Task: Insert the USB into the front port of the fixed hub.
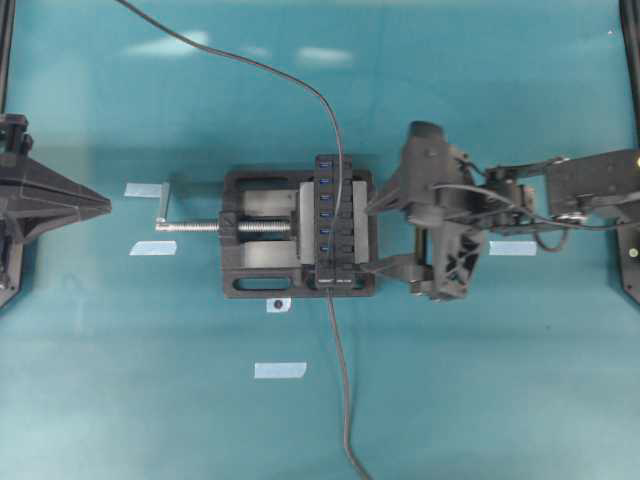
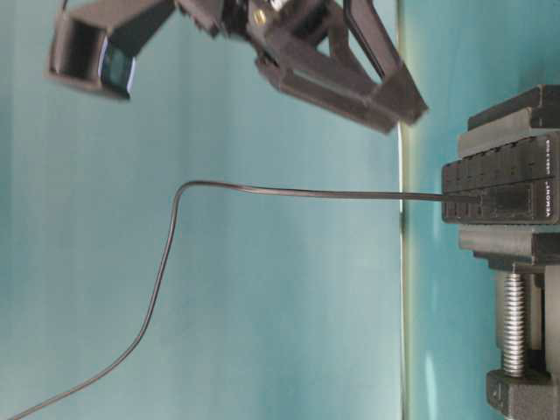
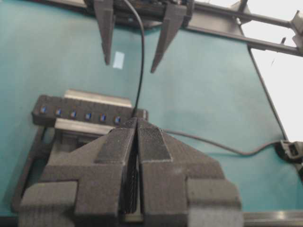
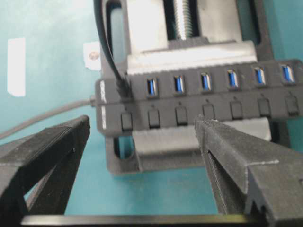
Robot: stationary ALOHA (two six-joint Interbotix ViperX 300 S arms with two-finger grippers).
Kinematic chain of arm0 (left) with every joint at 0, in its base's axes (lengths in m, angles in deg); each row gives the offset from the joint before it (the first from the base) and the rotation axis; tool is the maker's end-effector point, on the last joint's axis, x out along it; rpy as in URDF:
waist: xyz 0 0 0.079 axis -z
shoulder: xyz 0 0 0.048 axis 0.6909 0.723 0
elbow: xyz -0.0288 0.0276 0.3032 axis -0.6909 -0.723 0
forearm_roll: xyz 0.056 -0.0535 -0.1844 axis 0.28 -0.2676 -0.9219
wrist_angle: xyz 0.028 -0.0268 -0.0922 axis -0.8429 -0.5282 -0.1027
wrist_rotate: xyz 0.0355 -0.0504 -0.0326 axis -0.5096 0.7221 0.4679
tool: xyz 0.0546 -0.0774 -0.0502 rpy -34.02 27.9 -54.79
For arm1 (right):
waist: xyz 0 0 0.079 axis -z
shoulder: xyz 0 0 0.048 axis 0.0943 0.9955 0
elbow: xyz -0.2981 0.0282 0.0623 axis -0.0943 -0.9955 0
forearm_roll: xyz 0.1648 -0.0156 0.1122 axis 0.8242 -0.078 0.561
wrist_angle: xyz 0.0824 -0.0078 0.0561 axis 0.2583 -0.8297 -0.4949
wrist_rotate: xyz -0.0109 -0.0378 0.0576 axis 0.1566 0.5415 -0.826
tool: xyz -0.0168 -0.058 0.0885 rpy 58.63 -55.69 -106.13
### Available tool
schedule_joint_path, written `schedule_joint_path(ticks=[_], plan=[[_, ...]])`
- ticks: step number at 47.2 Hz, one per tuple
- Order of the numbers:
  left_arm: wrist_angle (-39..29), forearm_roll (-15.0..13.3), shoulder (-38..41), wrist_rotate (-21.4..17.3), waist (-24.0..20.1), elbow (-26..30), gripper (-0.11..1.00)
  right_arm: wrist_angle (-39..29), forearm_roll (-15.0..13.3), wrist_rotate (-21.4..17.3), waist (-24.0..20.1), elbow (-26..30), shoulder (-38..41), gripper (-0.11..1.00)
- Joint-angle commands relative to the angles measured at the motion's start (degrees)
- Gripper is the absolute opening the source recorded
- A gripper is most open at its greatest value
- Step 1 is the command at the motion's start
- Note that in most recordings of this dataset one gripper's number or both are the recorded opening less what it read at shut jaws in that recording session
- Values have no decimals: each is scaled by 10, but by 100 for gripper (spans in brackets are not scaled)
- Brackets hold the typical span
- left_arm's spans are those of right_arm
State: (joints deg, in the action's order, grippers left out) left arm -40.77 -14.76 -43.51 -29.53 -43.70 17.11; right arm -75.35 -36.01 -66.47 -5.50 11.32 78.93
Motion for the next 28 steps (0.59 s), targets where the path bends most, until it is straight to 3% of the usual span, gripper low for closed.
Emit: schedule_joint_path(ticks=[1,28], plan=[[4,2,0,0,0,10,0,15,0,-4,-2,-3,-26,88],[2,2,-14,0,0,4,0,108,0,-4,-6,-98,-107,88]])
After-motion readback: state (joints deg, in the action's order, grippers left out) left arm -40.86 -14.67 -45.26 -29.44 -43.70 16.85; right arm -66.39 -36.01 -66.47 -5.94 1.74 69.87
